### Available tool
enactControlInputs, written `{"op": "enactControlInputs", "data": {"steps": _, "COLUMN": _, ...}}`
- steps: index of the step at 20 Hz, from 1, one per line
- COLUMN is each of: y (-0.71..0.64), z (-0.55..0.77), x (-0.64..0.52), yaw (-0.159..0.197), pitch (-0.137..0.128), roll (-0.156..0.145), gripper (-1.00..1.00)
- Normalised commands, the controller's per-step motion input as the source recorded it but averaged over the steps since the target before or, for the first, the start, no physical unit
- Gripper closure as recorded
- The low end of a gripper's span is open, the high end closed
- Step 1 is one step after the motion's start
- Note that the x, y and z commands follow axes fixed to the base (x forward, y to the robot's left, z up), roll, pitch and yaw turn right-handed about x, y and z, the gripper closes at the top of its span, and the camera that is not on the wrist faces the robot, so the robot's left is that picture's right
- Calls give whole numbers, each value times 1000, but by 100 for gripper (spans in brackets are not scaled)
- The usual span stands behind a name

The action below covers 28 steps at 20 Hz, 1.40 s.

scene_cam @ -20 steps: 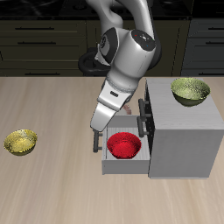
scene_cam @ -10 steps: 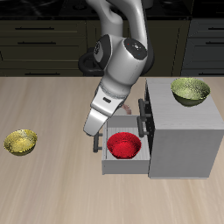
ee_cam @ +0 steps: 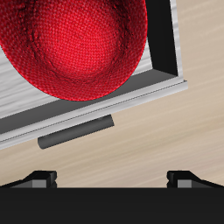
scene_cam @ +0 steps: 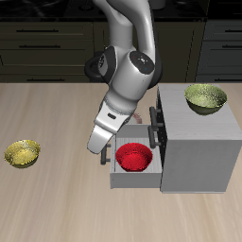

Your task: Place the red bowl in the bottom drawer of the white cabinet and close the drawer

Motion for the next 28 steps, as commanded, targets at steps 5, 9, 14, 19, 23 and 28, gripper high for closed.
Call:
{"op": "enactControlInputs", "data": {"steps": 5, "y": 107, "z": -176, "x": 141, "yaw": -7, "pitch": 4, "roll": 19, "gripper": -100}}
{"op": "enactControlInputs", "data": {"steps": 9, "y": 133, "z": -455, "x": 84, "yaw": -6, "pitch": 45, "roll": 24, "gripper": -100}}
{"op": "enactControlInputs", "data": {"steps": 14, "y": 183, "z": -418, "x": 118, "yaw": -40, "pitch": 49, "roll": 21, "gripper": -100}}
{"op": "enactControlInputs", "data": {"steps": 19, "y": 353, "z": -217, "x": 103, "yaw": -66, "pitch": -26, "roll": 64, "gripper": -100}}
{"op": "enactControlInputs", "data": {"steps": 23, "y": 661, "z": -40, "x": 99, "yaw": -85, "pitch": -112, "roll": 134, "gripper": -100}}
{"op": "enactControlInputs", "data": {"steps": 28, "y": 597, "z": 71, "x": 27, "yaw": -28, "pitch": -101, "roll": 136, "gripper": -100}}
